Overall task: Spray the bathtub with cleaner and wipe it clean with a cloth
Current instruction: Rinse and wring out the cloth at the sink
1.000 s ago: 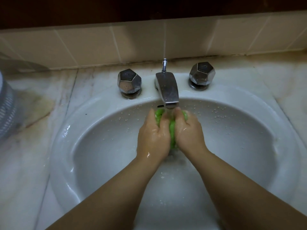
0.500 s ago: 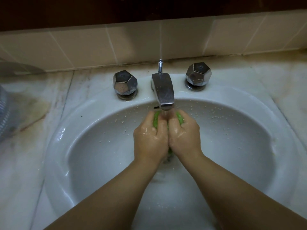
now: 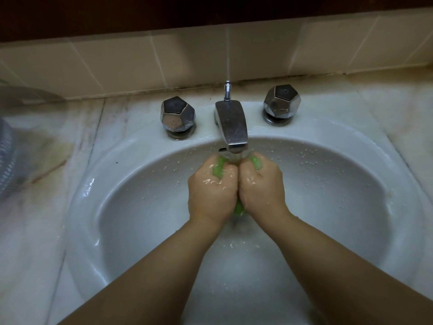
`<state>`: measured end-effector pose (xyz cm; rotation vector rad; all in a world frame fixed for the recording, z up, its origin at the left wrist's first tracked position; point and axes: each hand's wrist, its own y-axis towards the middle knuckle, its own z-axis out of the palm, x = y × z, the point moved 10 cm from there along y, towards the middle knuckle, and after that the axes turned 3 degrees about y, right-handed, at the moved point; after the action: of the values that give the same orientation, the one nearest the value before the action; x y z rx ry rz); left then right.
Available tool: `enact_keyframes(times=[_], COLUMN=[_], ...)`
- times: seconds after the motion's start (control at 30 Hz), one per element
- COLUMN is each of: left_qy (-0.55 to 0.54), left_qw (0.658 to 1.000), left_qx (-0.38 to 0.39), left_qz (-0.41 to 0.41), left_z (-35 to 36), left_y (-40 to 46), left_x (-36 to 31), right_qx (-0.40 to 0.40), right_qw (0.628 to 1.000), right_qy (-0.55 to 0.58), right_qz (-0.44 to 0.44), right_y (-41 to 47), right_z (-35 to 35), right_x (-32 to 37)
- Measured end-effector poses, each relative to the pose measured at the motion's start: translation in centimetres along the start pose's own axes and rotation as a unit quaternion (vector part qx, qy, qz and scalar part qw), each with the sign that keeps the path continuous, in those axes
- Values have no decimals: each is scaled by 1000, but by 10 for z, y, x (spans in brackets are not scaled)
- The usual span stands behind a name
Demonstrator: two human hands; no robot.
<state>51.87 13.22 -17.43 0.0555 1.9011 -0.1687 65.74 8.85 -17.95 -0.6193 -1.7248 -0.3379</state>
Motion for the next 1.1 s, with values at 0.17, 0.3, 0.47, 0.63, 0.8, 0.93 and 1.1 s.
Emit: enact_keyframes(times=[0.17, 0.3, 0.47, 0.63, 0.8, 0.93, 1.1], left_qy=[28, -53, -147, -73, -167, -151, -70], left_qw=[999, 988, 968, 981, 959, 955, 974], left_qx=[-13, -26, 26, 2, 121, 178, 112], left_qz=[-43, -144, -202, -179, -196, -181, -184], left_z=[-2, -21, -9, -20, 7, 13, -9], left_y=[-6, 7, 8, 16, 7, -2, 6], left_x=[12, 35, 47, 42, 29, 24, 28], right_qx=[92, 122, 71, 34, 28, 5, 37], right_qw=[990, 972, 973, 966, 978, 990, 997], right_qy=[49, 121, 138, 148, 116, 16, -46], right_qz=[90, 162, 170, 211, 172, 140, 58], right_y=[3, 1, 11, 13, 13, 13, 17], right_z=[14, 25, 3, -8, -4, -8, -7], right_x=[-17, -32, -29, -42, -36, -21, 3])
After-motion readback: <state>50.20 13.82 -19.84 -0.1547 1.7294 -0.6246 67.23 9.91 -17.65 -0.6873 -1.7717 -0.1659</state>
